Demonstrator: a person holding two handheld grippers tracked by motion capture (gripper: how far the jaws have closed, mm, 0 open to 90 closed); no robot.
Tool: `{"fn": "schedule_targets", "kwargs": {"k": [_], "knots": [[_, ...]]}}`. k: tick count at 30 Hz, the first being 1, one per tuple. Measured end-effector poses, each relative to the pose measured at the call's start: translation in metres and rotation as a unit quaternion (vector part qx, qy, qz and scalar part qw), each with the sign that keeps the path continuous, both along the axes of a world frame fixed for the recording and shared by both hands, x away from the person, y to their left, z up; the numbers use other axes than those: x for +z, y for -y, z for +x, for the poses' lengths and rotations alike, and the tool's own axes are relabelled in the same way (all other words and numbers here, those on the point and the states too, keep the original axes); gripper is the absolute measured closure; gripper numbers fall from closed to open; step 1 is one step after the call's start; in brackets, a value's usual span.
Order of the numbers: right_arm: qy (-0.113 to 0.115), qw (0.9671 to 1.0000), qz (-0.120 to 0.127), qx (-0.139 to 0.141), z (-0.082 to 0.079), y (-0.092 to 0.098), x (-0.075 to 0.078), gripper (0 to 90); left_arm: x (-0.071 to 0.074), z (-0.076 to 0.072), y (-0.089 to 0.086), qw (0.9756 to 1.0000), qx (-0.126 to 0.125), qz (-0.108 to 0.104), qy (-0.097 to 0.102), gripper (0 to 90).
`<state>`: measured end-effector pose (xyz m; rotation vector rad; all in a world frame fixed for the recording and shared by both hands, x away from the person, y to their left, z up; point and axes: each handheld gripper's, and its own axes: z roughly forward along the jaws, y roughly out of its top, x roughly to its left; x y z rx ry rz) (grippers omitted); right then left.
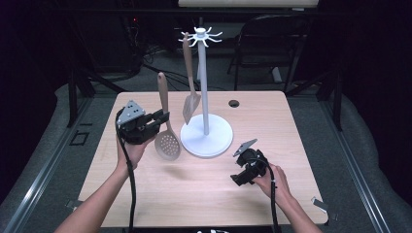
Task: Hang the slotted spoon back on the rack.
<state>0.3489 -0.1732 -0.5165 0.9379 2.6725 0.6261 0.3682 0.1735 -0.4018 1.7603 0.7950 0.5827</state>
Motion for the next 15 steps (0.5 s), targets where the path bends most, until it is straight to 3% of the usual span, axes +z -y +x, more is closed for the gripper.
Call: {"fn": "schedule_targets", "kwargs": {"k": [15], "knots": [[0.001,1.0,-0.003,0.002,0.0,-0.001,0.0,14.2,0.019,0.013,0.026,1.0,-0.008,0.002,0.0,76.7]]}}
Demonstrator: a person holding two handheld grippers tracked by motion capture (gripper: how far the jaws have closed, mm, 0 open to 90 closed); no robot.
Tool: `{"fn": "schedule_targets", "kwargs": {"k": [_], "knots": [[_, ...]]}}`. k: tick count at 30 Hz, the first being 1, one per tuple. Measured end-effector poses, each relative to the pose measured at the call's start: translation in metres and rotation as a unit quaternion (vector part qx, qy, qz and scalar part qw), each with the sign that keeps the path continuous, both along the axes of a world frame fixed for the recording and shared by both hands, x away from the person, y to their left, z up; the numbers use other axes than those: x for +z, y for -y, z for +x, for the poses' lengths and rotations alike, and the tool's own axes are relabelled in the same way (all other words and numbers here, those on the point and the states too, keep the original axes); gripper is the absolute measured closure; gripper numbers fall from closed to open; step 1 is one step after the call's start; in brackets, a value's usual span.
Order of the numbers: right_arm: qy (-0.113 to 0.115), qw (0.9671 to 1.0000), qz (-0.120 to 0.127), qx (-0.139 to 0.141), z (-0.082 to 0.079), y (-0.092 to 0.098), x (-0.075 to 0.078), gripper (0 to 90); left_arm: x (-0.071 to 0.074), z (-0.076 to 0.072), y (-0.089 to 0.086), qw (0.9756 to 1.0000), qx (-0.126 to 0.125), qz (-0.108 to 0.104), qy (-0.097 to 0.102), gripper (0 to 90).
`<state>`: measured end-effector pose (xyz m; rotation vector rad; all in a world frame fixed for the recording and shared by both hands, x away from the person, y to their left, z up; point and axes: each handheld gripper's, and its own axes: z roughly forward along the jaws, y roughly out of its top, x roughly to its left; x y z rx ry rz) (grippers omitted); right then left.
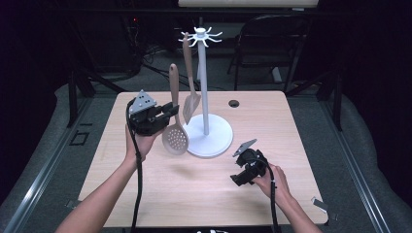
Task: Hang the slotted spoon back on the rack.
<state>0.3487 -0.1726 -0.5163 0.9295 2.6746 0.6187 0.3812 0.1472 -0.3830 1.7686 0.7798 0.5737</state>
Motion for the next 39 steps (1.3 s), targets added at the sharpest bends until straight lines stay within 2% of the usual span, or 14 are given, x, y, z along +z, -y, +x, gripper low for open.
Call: {"fn": "schedule_targets", "kwargs": {"k": [16,24,39], "knots": [[-0.003,1.0,0.003,0.0,0.0,0.0,0.0,14.3,0.021,0.02,0.021,0.9998,0.013,-0.006,-0.011,76.6],[0.0,1.0,0.0,0.001,0.0,0.001,0.0,14.4,0.028,0.028,0.03,0.9997,0.019,0.0,-0.018,76.7],[0.0,1.0,0.0,0.002,0.0,0.0,0.0,14.4,0.033,0.037,0.041,0.9993,0.031,0.014,-0.018,76.6]]}}
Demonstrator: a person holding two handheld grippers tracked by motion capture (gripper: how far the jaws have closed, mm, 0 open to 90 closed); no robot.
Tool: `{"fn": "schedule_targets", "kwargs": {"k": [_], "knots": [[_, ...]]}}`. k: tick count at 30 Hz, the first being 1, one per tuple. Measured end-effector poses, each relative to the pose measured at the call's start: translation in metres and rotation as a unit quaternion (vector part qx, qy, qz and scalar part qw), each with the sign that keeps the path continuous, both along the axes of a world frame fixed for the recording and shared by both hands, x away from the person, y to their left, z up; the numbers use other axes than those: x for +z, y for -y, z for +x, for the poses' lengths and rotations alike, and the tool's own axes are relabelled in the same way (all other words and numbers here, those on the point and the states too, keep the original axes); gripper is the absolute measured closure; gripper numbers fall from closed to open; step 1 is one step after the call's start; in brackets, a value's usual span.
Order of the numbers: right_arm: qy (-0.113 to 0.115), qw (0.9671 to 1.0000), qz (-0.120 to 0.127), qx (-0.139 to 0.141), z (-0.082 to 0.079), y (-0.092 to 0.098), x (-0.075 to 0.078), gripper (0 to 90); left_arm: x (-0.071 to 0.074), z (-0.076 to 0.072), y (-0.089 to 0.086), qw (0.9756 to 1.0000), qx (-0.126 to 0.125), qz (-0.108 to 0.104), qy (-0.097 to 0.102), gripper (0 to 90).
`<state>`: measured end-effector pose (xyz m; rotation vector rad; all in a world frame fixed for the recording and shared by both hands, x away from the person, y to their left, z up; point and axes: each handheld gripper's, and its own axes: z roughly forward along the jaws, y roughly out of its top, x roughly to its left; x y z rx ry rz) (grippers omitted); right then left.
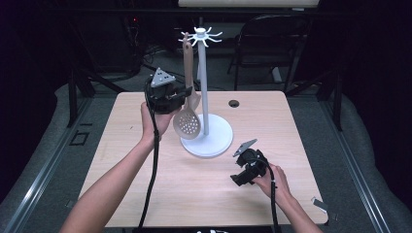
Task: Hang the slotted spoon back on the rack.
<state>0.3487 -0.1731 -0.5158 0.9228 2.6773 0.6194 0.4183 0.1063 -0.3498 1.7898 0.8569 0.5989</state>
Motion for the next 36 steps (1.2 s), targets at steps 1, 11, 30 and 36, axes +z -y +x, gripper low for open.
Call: {"fn": "schedule_targets", "kwargs": {"k": [1,11,30,36], "knots": [[0.0,1.0,0.001,0.0,0.0,0.0,0.0,14.3,0.0,0.001,0.0,1.0,0.001,0.0,0.0,76.6],[0.002,1.0,-0.001,0.0,0.0,0.0,0.0,14.3,0.0,0.009,0.007,1.0,0.005,0.006,-0.002,76.6],[-0.002,1.0,0.0,0.002,0.0,-0.001,-0.001,14.4,-0.01,0.023,0.018,0.9998,0.018,0.002,0.005,76.2],[-0.001,1.0,0.005,0.0,0.0,-0.001,-0.001,14.4,-0.012,0.023,0.019,0.9998,0.02,-0.002,0.007,75.6]]}}
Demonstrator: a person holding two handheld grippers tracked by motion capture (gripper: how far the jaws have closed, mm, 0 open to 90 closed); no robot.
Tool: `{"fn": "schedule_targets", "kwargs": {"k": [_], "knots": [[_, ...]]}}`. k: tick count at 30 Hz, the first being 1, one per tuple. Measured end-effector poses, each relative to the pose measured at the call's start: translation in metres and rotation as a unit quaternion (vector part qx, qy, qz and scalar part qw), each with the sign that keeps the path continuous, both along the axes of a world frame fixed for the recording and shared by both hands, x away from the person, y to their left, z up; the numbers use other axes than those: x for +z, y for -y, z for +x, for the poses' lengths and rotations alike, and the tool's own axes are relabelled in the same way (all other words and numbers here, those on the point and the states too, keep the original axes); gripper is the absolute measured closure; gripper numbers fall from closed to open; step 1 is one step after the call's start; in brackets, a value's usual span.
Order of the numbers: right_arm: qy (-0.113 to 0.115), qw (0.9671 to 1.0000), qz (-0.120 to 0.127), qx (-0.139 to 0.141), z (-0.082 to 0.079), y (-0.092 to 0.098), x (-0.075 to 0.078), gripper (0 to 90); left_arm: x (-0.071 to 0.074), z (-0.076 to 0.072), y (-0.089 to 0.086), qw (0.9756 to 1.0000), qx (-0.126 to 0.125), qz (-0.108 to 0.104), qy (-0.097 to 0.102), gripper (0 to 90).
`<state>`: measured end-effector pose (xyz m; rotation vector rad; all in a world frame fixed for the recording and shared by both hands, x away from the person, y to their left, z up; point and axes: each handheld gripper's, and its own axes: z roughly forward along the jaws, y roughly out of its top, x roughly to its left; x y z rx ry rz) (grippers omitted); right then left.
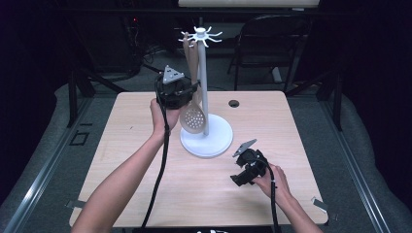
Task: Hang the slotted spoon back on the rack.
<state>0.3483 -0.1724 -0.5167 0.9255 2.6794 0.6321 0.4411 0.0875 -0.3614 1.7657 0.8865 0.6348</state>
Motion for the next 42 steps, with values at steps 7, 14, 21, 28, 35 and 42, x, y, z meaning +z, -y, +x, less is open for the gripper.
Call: {"fn": "schedule_targets", "kwargs": {"k": [7,14,21,28,35,42], "knots": [[0.0,1.0,-0.001,0.0,0.0,-0.001,0.0,14.4,0.0,0.0,-0.001,1.0,-0.002,-0.001,-0.002,75.3],[0.001,1.0,-0.002,0.001,0.0,0.0,0.0,14.4,0.001,-0.002,-0.008,0.9999,-0.006,-0.002,-0.01,65.1],[0.002,1.0,-0.002,0.002,0.0,0.0,0.001,14.3,0.005,-0.01,-0.018,0.9995,-0.008,0.006,-0.031,38.1],[0.003,1.0,0.005,-0.001,-0.001,0.0,0.001,14.3,0.007,-0.032,-0.039,0.9991,-0.011,0.024,-0.033,23.0],[0.002,1.0,0.002,-0.001,-0.001,0.0,0.002,14.3,0.005,-0.055,-0.068,0.9985,-0.006,0.04,-0.038,16.9],[0.002,1.0,0.002,-0.002,-0.001,-0.001,0.002,14.3,-0.01,-0.077,-0.095,0.9975,0.002,0.046,-0.053,15.4]]}}
